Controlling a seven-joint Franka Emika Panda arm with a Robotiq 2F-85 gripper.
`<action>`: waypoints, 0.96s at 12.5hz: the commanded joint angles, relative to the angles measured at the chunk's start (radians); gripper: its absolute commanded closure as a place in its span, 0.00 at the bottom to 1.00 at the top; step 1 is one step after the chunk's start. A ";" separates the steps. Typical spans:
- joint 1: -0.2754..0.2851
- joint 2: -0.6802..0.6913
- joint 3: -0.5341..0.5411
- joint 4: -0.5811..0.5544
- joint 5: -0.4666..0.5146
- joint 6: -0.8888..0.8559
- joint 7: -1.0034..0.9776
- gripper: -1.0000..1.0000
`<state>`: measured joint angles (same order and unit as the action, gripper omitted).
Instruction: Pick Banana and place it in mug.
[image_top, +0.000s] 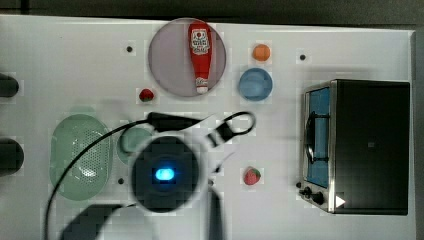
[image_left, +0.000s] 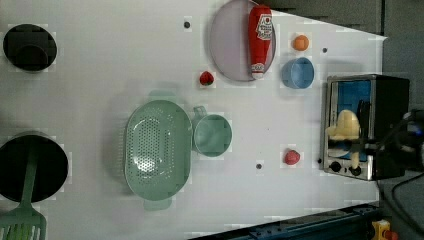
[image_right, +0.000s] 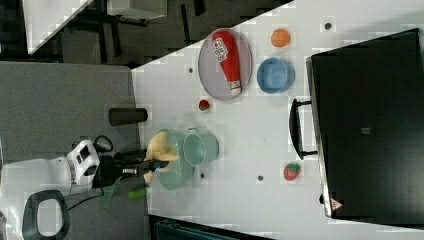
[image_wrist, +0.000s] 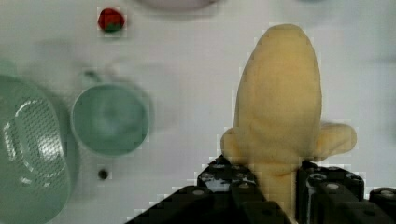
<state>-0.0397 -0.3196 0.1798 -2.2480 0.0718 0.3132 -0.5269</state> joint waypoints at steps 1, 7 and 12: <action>0.041 0.040 0.091 0.017 0.041 0.004 0.286 0.75; 0.044 0.272 0.256 0.014 0.047 0.217 0.581 0.75; 0.045 0.467 0.270 0.013 0.010 0.403 0.622 0.75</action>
<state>0.0108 0.1785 0.4480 -2.2344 0.0737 0.6641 0.0420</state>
